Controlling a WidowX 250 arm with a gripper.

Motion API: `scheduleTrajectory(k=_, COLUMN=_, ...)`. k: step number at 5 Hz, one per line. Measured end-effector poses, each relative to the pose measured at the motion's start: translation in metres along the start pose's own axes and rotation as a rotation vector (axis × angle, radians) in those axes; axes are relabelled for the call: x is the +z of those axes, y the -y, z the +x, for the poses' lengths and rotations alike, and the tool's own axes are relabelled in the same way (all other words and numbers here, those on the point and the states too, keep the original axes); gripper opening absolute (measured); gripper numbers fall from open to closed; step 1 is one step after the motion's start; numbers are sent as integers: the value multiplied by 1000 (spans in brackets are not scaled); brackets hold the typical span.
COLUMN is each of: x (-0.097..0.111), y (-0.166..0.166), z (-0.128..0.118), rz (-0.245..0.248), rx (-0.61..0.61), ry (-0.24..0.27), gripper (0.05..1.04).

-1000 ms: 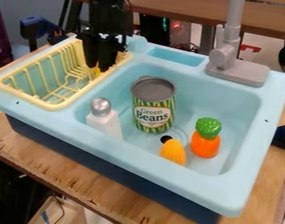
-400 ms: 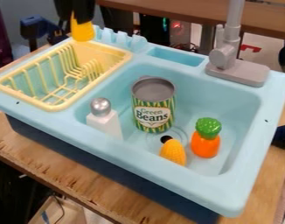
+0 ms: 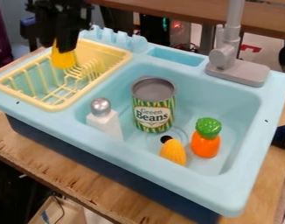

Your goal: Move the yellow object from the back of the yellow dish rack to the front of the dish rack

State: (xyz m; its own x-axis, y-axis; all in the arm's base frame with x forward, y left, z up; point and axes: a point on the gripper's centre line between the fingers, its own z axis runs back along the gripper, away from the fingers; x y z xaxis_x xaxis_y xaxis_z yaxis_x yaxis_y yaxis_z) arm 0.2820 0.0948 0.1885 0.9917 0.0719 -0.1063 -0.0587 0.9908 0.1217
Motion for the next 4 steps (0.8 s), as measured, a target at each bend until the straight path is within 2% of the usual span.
scheduleTrajectory(k=1, x=-17, y=-12, z=-1, rz=-18, rx=18, ry=11, gripper=412)
scheduleTrajectory(k=2, x=-39, y=-3, z=-5, rz=-54, rx=-35, ry=-6, gripper=411)
scheduleTrajectory(k=4, x=-60, y=7, z=-16, rz=-98, rx=-53, ry=-55, gripper=411)
